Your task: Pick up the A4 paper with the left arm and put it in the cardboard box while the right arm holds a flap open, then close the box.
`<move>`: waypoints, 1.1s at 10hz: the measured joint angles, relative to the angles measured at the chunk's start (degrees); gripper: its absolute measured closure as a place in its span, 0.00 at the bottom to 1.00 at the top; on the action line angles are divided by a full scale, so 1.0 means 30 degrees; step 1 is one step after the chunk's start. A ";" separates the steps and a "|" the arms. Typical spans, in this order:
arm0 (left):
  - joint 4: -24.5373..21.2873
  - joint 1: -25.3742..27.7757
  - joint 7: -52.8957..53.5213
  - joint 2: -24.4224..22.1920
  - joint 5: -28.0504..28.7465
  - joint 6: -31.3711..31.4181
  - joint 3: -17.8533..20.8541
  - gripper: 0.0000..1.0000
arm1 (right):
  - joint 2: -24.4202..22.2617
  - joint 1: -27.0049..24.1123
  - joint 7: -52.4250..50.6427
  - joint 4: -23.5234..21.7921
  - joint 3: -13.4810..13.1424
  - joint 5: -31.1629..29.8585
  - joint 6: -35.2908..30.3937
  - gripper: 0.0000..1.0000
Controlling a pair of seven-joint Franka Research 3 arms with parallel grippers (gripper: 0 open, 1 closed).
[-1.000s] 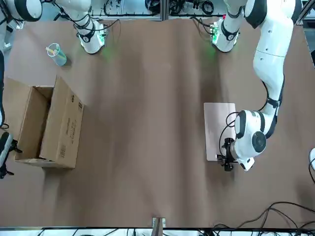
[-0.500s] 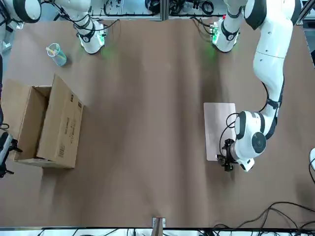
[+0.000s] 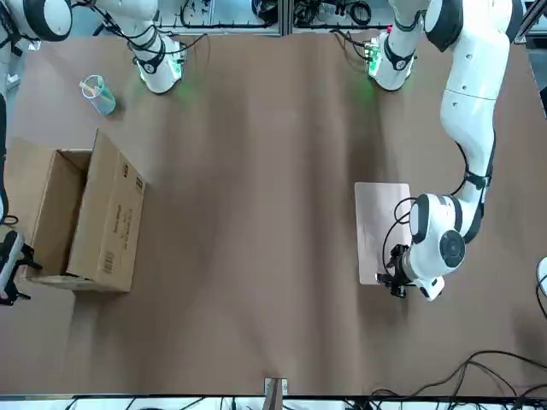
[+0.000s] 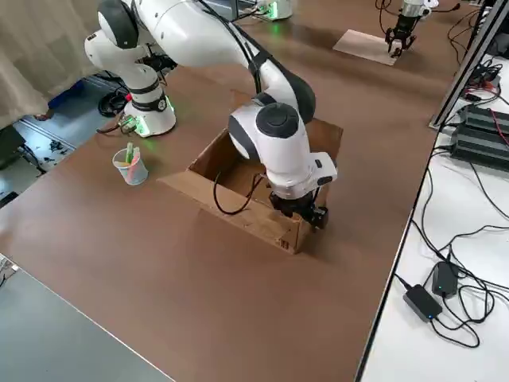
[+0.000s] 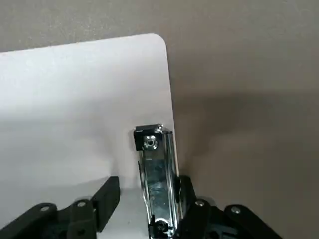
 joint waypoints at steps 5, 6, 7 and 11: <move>0.0036 0.0086 -0.0008 -0.0001 0.0000 0.0016 0.0176 0.46 | 0.0005 0.0412 -0.0006 0.0001 0.0021 -0.0017 0.0031 0.54; 0.0066 0.0113 -0.0008 0.0000 0.0000 0.0015 0.0253 0.47 | 0.0005 0.0397 -0.0011 0.0000 0.0001 -0.0020 0.0037 0.55; 0.0127 0.0140 -0.0008 -0.0001 0.0000 0.0039 0.0275 0.56 | 0.0004 0.0357 -0.0024 0.0001 -0.0018 -0.0022 0.0038 0.56; 0.0224 0.0154 -0.0009 -0.0016 0.0000 0.0020 0.0298 0.67 | 0.0005 0.0244 -0.0037 0.0000 -0.0044 -0.0022 0.0039 0.56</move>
